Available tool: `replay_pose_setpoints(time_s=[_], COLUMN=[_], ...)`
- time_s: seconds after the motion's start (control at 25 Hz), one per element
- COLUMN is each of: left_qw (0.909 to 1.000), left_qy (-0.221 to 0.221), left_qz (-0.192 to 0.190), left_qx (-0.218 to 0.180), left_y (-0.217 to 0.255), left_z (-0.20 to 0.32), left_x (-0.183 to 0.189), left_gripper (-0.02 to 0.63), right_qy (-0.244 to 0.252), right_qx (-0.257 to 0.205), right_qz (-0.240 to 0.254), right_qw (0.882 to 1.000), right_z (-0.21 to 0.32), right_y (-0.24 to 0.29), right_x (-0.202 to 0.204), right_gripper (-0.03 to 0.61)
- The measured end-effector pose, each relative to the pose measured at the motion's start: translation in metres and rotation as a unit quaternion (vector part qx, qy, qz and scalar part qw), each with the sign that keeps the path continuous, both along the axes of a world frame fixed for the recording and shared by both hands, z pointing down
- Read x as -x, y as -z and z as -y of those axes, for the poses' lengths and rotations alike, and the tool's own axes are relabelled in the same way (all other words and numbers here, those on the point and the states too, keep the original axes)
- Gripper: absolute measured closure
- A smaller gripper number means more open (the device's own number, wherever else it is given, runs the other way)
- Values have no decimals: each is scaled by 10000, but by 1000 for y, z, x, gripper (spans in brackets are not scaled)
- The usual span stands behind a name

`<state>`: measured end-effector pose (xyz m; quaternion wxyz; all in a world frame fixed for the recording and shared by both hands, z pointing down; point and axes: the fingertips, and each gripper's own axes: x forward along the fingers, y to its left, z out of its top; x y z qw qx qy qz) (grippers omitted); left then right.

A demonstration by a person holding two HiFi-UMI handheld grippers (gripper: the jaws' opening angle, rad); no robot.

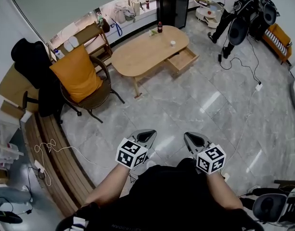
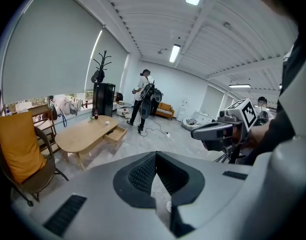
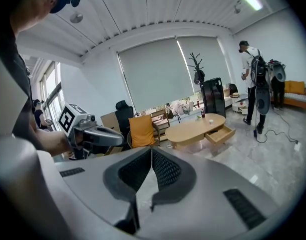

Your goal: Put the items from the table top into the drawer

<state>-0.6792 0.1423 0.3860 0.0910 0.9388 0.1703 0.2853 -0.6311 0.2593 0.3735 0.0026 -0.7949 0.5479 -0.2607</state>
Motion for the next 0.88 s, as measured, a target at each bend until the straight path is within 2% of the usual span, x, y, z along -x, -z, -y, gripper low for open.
replay_pose_setpoints(time_s=[0.2, 0.48, 0.68, 0.88], left_qw=[10000, 9999, 9998, 9995], left_qy=[-25, -62, 34, 110], left_qz=[48, 53, 186, 81], left_qx=[54, 84, -35, -275], left_y=[-6, -7, -12, -3], left_z=[17, 18, 14, 10], left_x=[-1, -40, -91, -168], left_gripper=[609, 609, 609, 609], right_qy=[-22, -13, 107, 209], right_qx=[84, -101, -277, -520], right_qz=[22, 13, 102, -104], right_qw=[10000, 9999, 9995, 9984], right_z=[9, 27, 33, 32], right_y=[-2, 1, -5, 10], right_x=[1, -40, -104, -186], right_gripper=[574, 574, 574, 574])
